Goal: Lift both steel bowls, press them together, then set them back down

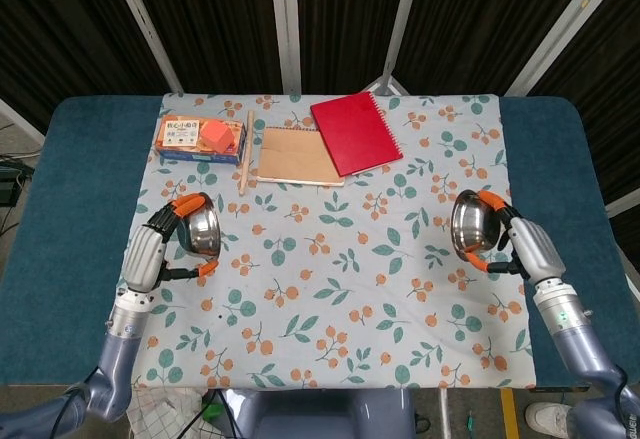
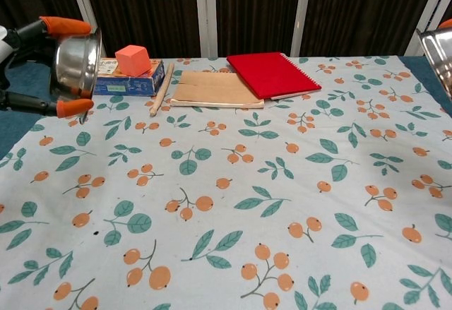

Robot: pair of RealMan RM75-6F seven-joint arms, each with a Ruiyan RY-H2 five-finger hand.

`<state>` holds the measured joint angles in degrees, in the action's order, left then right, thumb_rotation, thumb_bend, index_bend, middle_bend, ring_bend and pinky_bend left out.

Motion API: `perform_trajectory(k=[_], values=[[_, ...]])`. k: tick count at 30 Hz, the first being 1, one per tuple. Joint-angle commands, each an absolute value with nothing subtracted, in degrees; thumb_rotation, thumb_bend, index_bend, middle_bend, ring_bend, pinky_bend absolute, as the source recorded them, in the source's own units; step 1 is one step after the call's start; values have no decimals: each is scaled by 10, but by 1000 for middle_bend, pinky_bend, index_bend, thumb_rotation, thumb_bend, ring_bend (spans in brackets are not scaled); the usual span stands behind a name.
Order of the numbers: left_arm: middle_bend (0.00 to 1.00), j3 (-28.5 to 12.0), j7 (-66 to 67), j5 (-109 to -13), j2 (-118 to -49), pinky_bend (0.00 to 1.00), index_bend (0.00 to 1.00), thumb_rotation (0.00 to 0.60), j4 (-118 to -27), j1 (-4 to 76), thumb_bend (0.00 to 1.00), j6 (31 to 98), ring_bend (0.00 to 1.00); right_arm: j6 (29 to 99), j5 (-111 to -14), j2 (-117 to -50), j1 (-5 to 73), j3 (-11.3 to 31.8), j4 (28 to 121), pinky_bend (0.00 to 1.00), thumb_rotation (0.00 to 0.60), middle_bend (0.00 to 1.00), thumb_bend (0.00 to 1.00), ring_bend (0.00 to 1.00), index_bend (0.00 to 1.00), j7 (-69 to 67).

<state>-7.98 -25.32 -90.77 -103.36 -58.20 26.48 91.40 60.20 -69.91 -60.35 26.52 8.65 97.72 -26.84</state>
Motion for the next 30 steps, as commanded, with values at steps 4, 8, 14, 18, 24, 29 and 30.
perform_trajectory(k=[4, 8, 14, 18, 24, 29, 30], values=[[598, -84, -277, -925, -1059, 727, 466, 600, -563, 279, 335, 926, 464, 460, -724, -534, 263, 142, 1002, 544, 600, 750, 387, 627, 832, -644], [599, -83, -280, -932, -1076, 727, 466, 600, -563, 291, 335, 921, 464, 411, -755, -531, 279, 152, 996, 544, 600, 750, 387, 627, 832, -745], [598, -90, -270, -941, -1111, 726, 466, 600, -552, 321, 335, 906, 464, 376, -789, -534, 296, 159, 1014, 544, 600, 750, 390, 628, 832, -831], [599, -94, -265, -948, -1125, 725, 466, 600, -546, 328, 335, 920, 464, 363, -797, -532, 302, 154, 1041, 544, 600, 750, 392, 627, 832, -844], [599, -94, -274, -956, -1142, 724, 467, 600, -539, 330, 335, 944, 464, 348, -788, -541, 310, 148, 1083, 544, 600, 750, 400, 627, 831, -844], [599, -89, -289, -960, -1161, 723, 466, 600, -536, 336, 335, 946, 464, 349, -776, -553, 321, 150, 1110, 544, 600, 750, 406, 627, 832, -814], [599, -87, -289, -961, -1164, 723, 466, 600, -536, 336, 334, 945, 464, 349, -770, -557, 324, 152, 1112, 544, 600, 750, 407, 627, 832, -811]])
